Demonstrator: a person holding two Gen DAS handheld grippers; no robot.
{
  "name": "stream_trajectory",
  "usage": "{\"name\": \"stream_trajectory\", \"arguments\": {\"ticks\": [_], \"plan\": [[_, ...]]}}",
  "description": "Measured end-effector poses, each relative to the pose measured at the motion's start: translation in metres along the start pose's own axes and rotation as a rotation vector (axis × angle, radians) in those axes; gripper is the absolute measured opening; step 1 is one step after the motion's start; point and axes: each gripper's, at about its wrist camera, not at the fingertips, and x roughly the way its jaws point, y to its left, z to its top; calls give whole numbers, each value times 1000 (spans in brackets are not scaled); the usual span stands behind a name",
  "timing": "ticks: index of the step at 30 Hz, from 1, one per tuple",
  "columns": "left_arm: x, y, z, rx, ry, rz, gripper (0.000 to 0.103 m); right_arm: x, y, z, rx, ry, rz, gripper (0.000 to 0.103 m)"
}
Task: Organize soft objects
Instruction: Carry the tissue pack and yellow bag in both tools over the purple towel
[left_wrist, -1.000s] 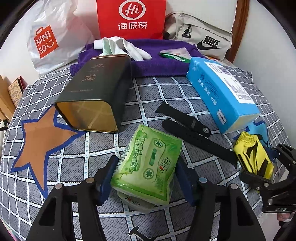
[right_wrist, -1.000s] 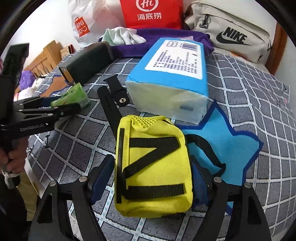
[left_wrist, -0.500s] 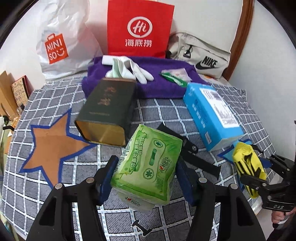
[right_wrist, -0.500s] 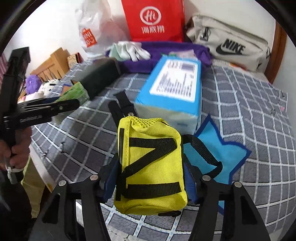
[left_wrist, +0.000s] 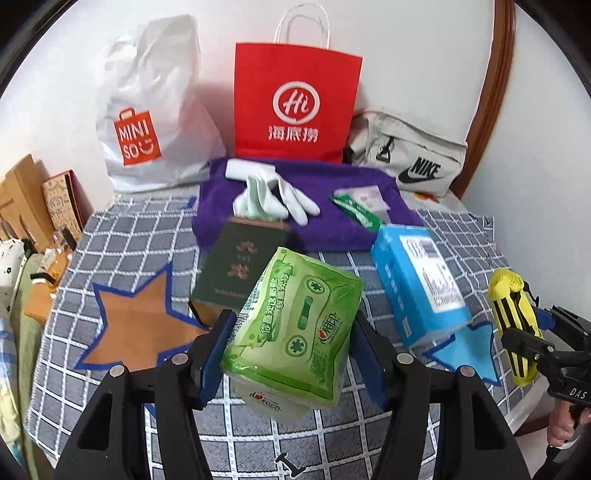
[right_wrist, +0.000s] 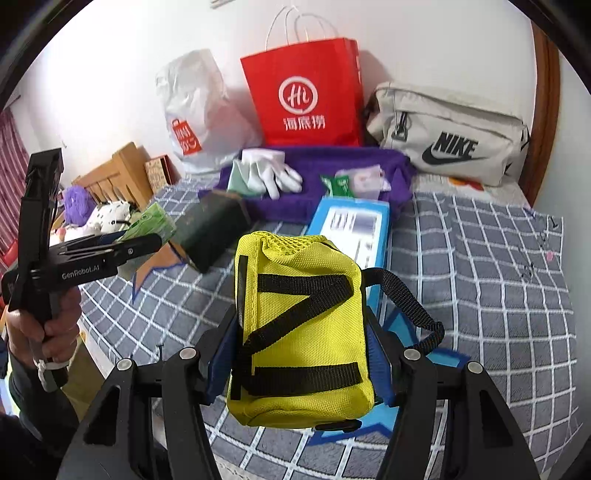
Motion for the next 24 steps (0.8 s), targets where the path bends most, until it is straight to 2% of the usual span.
{"name": "stream_trajectory", "arguments": {"ticks": [13,24], "plan": [[-13,-2,41,18,-60,11,60,3,-6,41,11,-35,-28,61],[0,2,69,5,-58,10,60,15,-22,75,38,-58,-59,61]]}}
